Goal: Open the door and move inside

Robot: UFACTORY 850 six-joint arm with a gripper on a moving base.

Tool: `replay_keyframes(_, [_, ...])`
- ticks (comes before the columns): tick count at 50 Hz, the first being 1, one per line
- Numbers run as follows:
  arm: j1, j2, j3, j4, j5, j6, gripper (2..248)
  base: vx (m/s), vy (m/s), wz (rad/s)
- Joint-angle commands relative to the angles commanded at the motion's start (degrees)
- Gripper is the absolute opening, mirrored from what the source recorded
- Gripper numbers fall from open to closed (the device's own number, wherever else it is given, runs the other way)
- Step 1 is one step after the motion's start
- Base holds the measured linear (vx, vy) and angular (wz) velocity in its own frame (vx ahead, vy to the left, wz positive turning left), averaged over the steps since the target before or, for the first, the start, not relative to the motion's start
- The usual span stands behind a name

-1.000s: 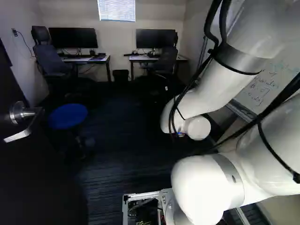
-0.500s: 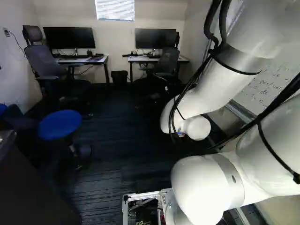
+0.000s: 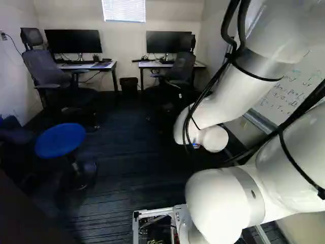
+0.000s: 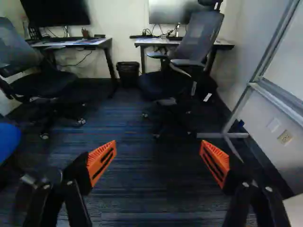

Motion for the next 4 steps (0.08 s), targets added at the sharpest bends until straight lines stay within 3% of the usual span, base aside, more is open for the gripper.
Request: replay_keyframes(4, [0.0,0.0,0.0,0.0,0.0,0.0,247,0.0,0.0,0.0])
